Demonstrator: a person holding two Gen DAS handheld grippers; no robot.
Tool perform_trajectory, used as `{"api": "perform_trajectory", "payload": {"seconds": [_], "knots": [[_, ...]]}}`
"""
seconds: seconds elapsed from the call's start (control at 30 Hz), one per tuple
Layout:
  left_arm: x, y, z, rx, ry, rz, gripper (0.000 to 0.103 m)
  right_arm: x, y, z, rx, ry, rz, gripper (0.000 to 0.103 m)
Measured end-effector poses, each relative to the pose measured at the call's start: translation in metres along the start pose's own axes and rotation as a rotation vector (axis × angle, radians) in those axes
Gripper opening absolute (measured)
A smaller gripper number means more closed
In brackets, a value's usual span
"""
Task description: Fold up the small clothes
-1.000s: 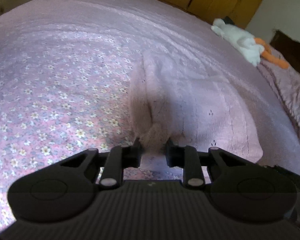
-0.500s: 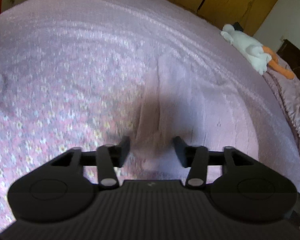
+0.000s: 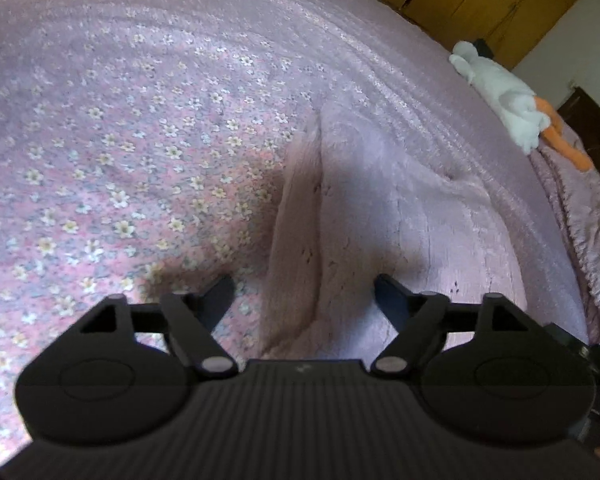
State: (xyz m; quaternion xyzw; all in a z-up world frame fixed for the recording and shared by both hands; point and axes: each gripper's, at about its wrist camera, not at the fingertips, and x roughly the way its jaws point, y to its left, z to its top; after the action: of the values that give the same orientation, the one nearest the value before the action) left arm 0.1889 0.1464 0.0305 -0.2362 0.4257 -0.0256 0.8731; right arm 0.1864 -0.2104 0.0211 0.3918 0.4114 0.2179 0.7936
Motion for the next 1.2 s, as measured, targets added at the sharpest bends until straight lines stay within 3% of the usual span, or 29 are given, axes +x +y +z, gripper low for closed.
{"api": "perform_trajectory", "payload": {"seconds": [0.13,0.23,0.3,0.33,0.4,0.43,0.63,0.77,1.07,1.2], "knots": [[0.005,0.004,0.002,-0.027,-0.016,-0.041,0.084,0.025,0.003,0.007,0.003,-0.004,0.025,0.103],[0.012,0.007,0.004,-0.063,-0.016,-0.116,0.083,0.045,0.011,0.012,-0.034,0.017,0.029,0.103],[0.018,0.009,0.003,-0.102,0.006,-0.201,0.075,0.054,0.014,0.016,-0.063,0.012,0.024,0.101],[0.022,0.009,0.002,-0.124,0.023,-0.218,0.059,0.057,0.016,0.016,-0.072,0.007,0.016,0.090],[0.025,0.009,0.000,-0.166,0.020,-0.210,0.050,0.059,0.017,0.019,-0.068,0.005,-0.026,0.070],[0.023,0.009,0.000,-0.179,0.016,-0.222,0.043,0.056,0.017,0.020,-0.061,0.001,-0.024,0.066],[0.002,-0.001,-0.004,-0.204,0.026,-0.291,0.035,0.021,0.021,0.023,-0.030,-0.003,0.025,0.060],[-0.013,-0.019,-0.017,-0.191,0.053,-0.349,0.034,-0.016,0.035,0.023,-0.084,-0.011,0.022,0.060],[-0.036,-0.082,-0.076,-0.100,0.129,-0.401,0.034,-0.122,0.034,0.002,-0.145,-0.033,-0.044,0.060],[-0.033,-0.097,-0.107,-0.038,0.176,-0.384,0.034,-0.152,0.022,-0.018,-0.151,-0.031,-0.092,0.060]]}}
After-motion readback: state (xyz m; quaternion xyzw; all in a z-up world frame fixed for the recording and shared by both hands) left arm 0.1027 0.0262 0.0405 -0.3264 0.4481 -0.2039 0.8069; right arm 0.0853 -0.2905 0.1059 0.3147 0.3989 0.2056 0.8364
